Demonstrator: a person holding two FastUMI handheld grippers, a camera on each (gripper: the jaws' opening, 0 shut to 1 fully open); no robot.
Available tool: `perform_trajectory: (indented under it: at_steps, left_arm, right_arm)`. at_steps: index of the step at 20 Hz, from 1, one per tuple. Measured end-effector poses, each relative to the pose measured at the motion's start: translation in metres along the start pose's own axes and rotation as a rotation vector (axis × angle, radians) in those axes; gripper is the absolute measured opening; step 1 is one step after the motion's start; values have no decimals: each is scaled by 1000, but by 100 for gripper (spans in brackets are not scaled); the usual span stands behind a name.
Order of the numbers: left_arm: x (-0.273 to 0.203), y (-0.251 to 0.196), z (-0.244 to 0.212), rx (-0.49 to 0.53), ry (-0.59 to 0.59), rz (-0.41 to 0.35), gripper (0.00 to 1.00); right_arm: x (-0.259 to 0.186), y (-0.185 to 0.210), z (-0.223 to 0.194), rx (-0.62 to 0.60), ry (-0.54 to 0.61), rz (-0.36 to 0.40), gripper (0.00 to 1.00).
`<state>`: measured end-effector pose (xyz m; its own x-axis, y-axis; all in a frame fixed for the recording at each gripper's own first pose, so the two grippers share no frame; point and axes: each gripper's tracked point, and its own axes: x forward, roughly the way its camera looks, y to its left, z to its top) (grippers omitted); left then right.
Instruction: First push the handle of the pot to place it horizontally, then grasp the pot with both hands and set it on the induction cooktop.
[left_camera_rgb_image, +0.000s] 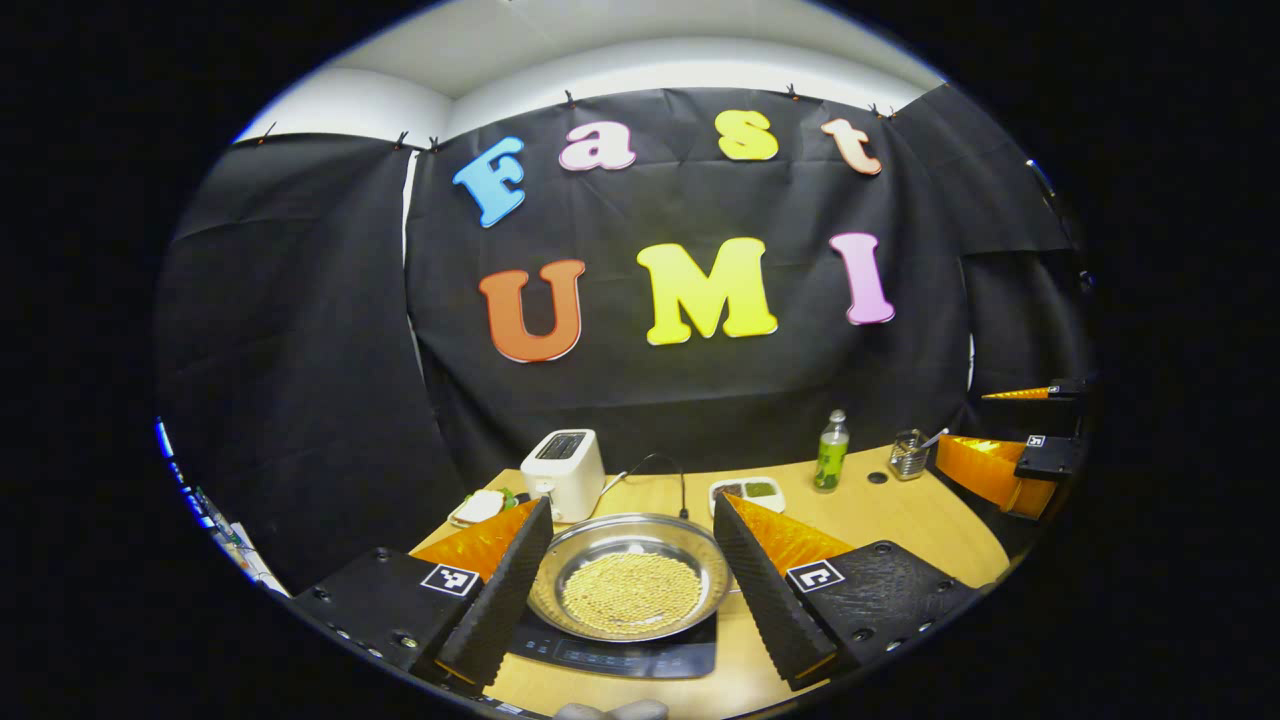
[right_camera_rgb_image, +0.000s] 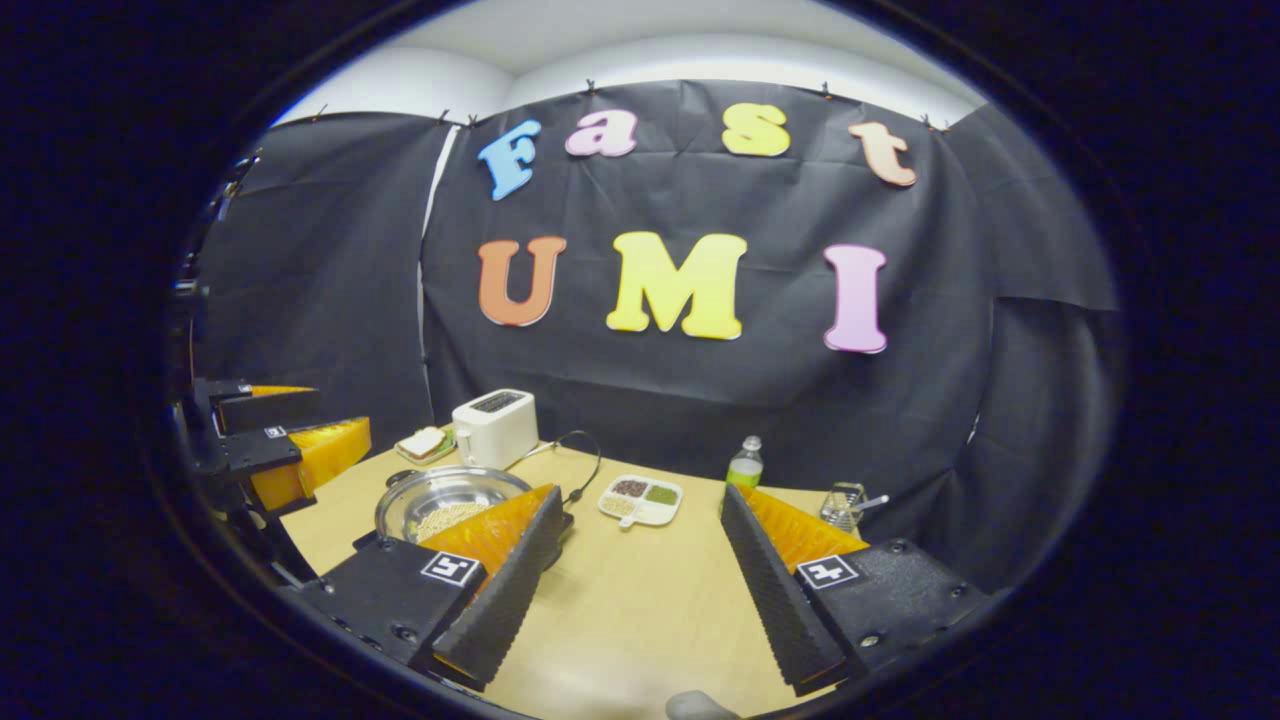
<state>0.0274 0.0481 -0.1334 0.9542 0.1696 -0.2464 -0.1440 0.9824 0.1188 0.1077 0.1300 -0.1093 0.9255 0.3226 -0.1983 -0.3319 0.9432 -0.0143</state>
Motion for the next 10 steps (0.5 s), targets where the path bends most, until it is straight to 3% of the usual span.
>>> perform_trajectory:
  at_steps: [5,10]
  left_arm:
    - [-38,-58,28,-17,-59,-51,96]
    - [-65,-91,55,-49,-109,-83,96]
  right_arm:
    - [-71,-67,31,49,-79,-59,100]
    - [-115,-103,41,86,-127,-89,100]
